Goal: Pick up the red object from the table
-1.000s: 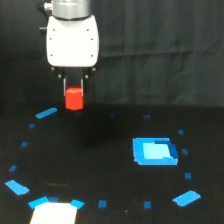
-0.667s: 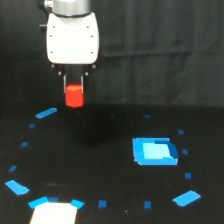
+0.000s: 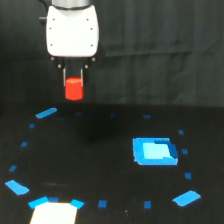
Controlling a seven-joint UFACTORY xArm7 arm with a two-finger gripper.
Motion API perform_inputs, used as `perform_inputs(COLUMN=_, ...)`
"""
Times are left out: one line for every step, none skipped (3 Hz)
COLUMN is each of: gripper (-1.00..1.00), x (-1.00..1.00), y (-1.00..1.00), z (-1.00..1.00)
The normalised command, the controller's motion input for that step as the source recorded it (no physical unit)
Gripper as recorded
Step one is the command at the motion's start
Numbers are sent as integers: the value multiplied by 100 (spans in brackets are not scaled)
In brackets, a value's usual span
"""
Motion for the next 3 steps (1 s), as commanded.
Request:
perform_inputs(gripper=-95, x=-2, y=25, z=15)
perform_inputs(gripper=-100, x=10, y=-5, z=88)
perform_inputs(gripper=-90, x=-6, y=-1, z=7)
